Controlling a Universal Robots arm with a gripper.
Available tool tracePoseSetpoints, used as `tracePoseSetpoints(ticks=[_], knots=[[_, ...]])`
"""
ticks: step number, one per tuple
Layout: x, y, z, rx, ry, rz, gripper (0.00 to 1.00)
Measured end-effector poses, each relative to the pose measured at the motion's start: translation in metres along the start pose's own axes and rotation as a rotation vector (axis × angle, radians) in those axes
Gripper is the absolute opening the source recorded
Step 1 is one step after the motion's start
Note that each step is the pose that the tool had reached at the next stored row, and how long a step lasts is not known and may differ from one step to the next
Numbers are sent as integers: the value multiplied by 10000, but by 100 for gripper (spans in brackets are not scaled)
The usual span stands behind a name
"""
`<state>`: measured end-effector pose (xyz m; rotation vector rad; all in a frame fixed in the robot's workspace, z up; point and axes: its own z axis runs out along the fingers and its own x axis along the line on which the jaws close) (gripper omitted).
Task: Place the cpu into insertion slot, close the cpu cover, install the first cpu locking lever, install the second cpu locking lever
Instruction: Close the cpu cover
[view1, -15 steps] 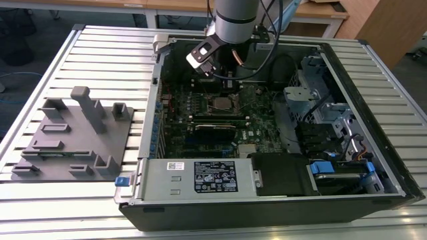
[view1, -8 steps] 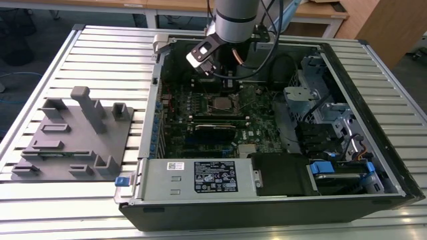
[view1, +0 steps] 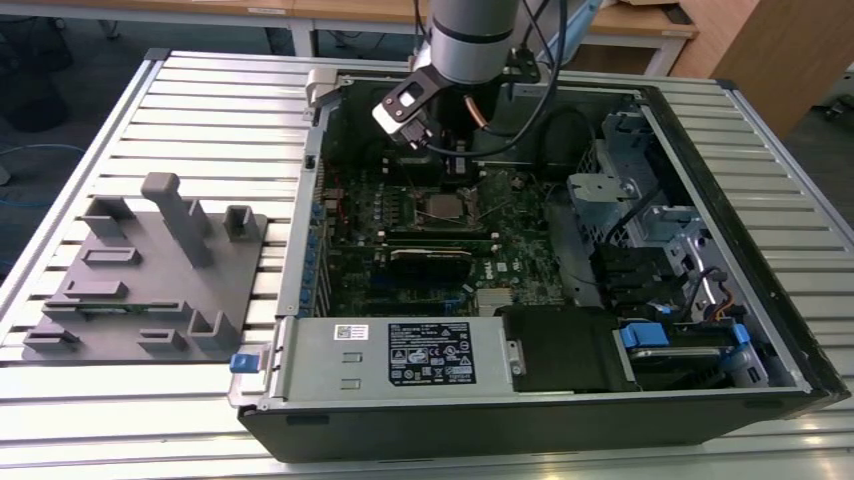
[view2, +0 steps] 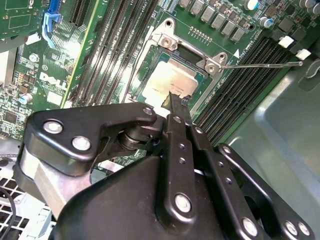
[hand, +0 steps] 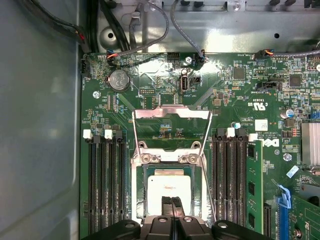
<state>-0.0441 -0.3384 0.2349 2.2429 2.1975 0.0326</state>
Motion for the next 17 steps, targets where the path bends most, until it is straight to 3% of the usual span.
tracePoseSetpoints(ticks=[17], knots=[[2, 2, -88, -2, 4, -1, 10]])
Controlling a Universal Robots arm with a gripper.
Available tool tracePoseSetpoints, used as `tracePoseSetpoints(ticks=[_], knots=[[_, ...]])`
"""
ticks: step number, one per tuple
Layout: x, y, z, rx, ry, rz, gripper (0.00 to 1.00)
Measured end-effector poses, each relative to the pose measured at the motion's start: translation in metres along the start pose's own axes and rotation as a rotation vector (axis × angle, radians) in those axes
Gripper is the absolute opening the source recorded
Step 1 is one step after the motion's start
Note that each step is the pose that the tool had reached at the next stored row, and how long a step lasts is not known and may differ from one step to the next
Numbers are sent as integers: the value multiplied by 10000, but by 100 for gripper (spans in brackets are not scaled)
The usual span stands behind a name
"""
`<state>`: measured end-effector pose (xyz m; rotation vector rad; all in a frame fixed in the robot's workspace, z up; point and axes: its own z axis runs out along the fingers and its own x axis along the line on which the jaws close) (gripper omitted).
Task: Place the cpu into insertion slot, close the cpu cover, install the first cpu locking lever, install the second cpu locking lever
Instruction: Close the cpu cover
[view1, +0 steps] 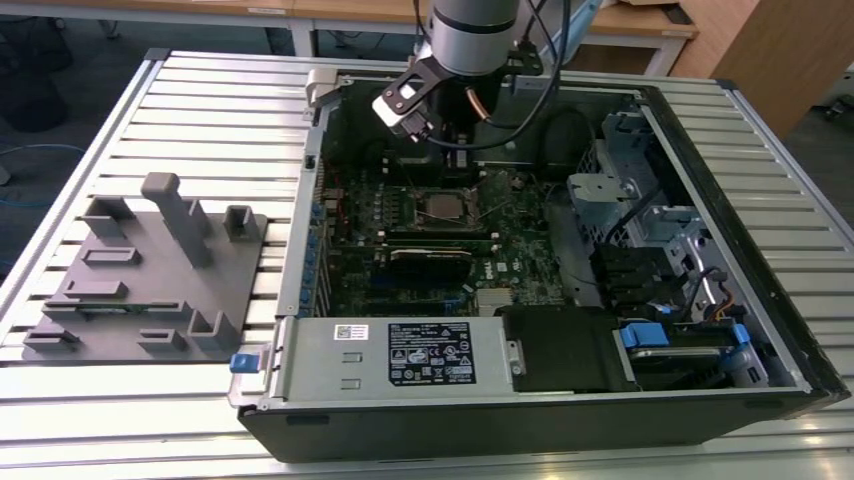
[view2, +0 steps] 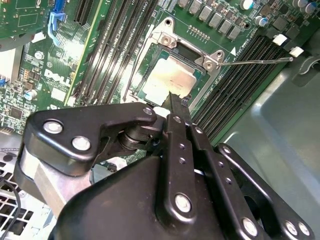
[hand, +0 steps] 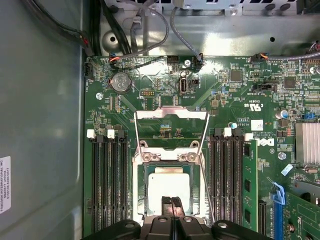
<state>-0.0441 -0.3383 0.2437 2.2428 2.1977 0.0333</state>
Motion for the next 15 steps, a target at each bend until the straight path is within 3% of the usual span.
tracePoseSetpoints(ticks=[15], knots=[[1, 30, 0, 0, 0, 1, 10]])
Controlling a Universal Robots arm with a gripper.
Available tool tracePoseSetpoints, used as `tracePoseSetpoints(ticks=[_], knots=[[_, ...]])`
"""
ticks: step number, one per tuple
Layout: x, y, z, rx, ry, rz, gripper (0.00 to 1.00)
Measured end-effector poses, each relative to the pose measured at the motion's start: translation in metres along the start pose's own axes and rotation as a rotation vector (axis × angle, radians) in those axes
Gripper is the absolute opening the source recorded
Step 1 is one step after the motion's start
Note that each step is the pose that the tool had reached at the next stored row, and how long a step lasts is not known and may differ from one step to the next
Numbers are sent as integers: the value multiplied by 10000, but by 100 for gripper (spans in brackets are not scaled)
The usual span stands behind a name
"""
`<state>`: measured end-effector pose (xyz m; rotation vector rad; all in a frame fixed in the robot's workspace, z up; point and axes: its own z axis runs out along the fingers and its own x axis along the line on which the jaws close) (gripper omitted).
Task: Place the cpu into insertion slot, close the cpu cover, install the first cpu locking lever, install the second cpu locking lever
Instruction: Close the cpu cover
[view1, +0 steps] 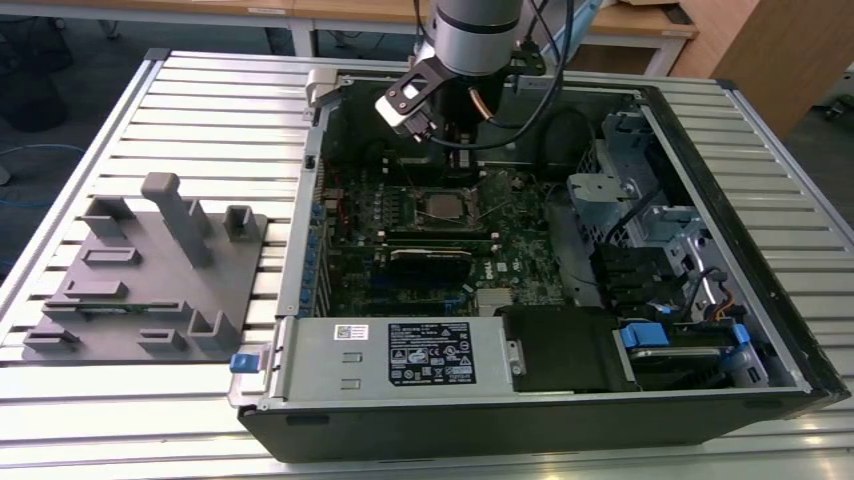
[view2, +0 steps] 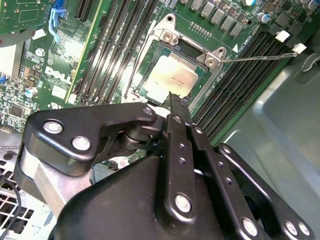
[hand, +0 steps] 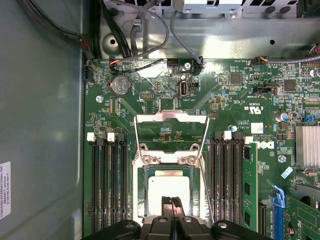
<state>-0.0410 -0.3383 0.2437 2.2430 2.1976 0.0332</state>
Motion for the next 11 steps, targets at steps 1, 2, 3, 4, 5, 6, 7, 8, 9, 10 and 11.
tracePoseSetpoints(ticks=[1, 2, 3, 4, 5, 6, 7, 8, 9, 10, 11], knots=[[0, 0, 0, 0, 0, 0, 10], [0, 1, 0, -1, 0, 0, 10], [0, 4, 1, -1, 1, -2, 10], [0, 7, 1, 0, 1, -2, 10], [0, 12, 0, 0, 0, 0, 10], [1, 18, 1, 0, -1, -1, 10], [1, 26, 1, 0, 0, 0, 10], [1, 36, 1, 0, 1, 0, 10], [2, 46, 1, 0, 0, 1, 10], [2, 57, 2, 0, 0, 0, 10], [2, 68, 2, 0, 0, 0, 10]])
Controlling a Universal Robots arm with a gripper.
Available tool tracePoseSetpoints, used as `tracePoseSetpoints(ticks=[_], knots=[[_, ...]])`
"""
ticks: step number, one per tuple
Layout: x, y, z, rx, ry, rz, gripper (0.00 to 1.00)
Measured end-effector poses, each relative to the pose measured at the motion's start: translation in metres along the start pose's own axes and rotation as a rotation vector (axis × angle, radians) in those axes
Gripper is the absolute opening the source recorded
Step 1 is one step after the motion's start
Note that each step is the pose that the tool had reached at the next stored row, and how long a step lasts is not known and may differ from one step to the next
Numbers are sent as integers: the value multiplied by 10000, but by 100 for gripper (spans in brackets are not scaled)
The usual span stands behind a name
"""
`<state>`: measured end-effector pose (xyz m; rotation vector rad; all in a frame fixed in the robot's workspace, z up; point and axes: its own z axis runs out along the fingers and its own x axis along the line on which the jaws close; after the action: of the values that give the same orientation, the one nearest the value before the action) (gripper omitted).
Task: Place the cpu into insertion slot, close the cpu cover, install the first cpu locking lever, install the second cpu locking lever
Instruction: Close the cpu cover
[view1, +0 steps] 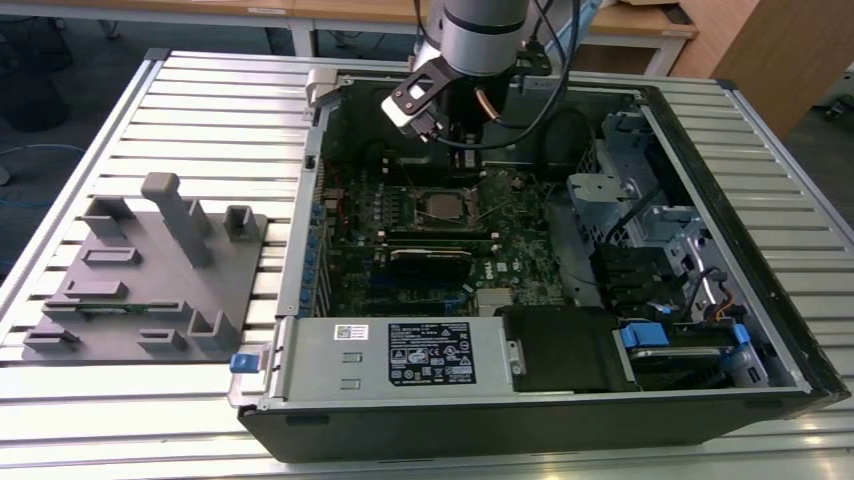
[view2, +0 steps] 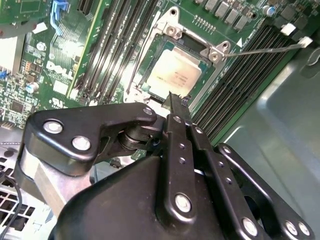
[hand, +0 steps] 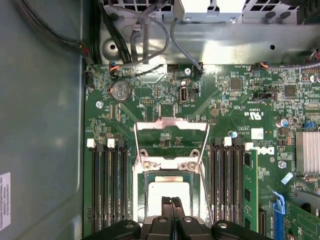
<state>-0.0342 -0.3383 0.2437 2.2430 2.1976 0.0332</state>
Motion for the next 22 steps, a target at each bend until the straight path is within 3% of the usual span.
tracePoseSetpoints(ticks=[6, 22], knots=[[1, 44, 1, 0, 0, 0, 10], [2, 47, -55, 1, 1, 0, 10]])
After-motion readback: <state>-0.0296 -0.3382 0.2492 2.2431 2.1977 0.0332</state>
